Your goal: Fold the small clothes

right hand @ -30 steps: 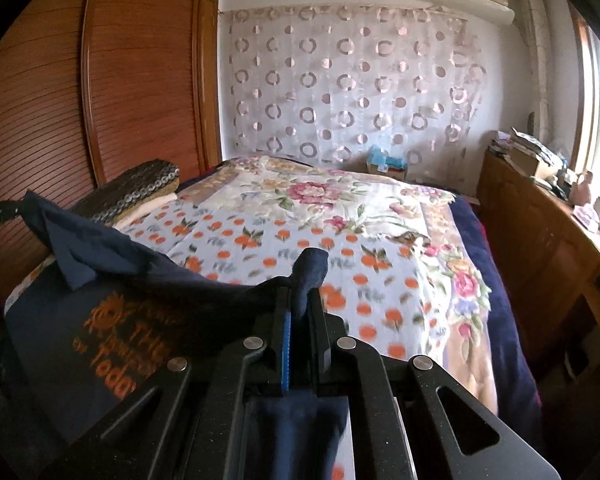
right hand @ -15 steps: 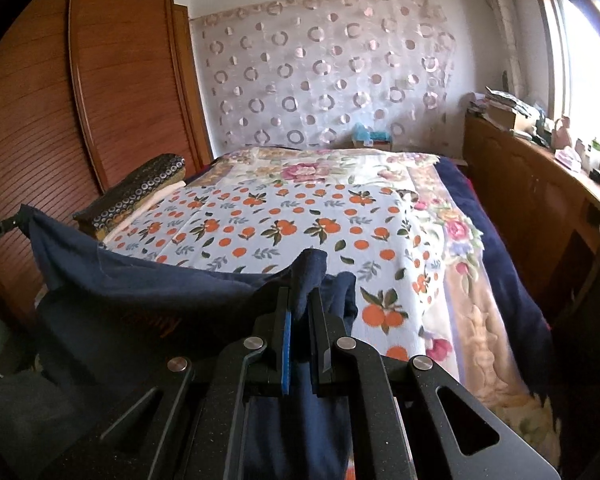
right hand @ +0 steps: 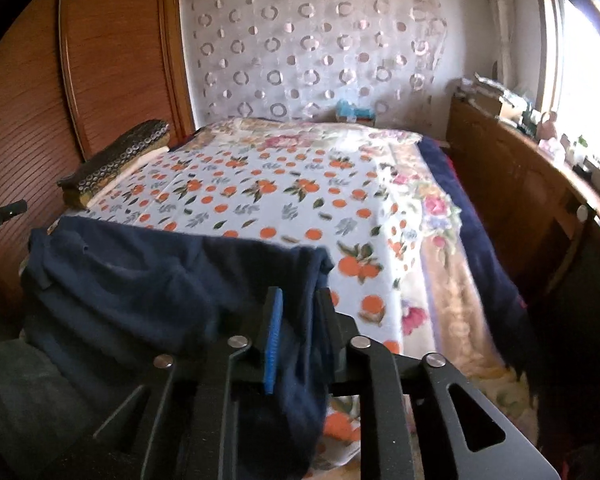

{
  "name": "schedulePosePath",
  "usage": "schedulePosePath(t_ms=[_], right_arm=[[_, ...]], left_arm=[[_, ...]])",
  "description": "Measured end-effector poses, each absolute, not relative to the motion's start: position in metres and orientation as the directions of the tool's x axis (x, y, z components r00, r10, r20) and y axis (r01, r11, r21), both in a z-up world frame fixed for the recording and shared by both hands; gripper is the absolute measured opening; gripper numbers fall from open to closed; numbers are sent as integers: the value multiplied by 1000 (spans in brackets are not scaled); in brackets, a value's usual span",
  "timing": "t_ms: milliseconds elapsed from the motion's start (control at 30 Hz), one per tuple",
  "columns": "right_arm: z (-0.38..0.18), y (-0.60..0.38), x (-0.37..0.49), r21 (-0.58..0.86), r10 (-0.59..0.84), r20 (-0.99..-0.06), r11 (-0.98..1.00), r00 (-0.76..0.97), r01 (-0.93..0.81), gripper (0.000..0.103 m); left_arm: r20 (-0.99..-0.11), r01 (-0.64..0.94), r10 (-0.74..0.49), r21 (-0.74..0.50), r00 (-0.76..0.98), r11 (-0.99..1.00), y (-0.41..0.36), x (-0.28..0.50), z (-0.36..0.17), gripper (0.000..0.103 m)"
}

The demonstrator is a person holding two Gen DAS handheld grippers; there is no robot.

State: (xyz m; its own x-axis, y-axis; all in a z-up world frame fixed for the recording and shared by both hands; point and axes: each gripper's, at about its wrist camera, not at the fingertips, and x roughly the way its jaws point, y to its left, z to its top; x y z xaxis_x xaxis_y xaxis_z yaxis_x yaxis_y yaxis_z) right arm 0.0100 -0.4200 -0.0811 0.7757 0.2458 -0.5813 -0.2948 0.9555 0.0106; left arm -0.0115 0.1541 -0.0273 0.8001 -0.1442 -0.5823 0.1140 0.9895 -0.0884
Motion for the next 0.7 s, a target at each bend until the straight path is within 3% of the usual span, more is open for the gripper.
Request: schedulePosePath(t_ms=[100,133,433,700], right_arm=[[-77,-417,19,-14,238,-565,955,790,-298,49],[-77,-416,26,-13,239,-563,955,791,-298,51],[-112,-398,85,-6,252,-631,944,734,-329,51],[-121,-394,111,4,234,-685,948,690,-318,51]], left_arm=[[-585,105,-127,-72,801,992,154,-2,-29,72],[-594,98,-116,-62,796,993,154,4,-31,72],[-673,115,-96,-16,733,993,161,54,-62,72],[-767,137,-123,-46,630,990,166,73,-93,72]])
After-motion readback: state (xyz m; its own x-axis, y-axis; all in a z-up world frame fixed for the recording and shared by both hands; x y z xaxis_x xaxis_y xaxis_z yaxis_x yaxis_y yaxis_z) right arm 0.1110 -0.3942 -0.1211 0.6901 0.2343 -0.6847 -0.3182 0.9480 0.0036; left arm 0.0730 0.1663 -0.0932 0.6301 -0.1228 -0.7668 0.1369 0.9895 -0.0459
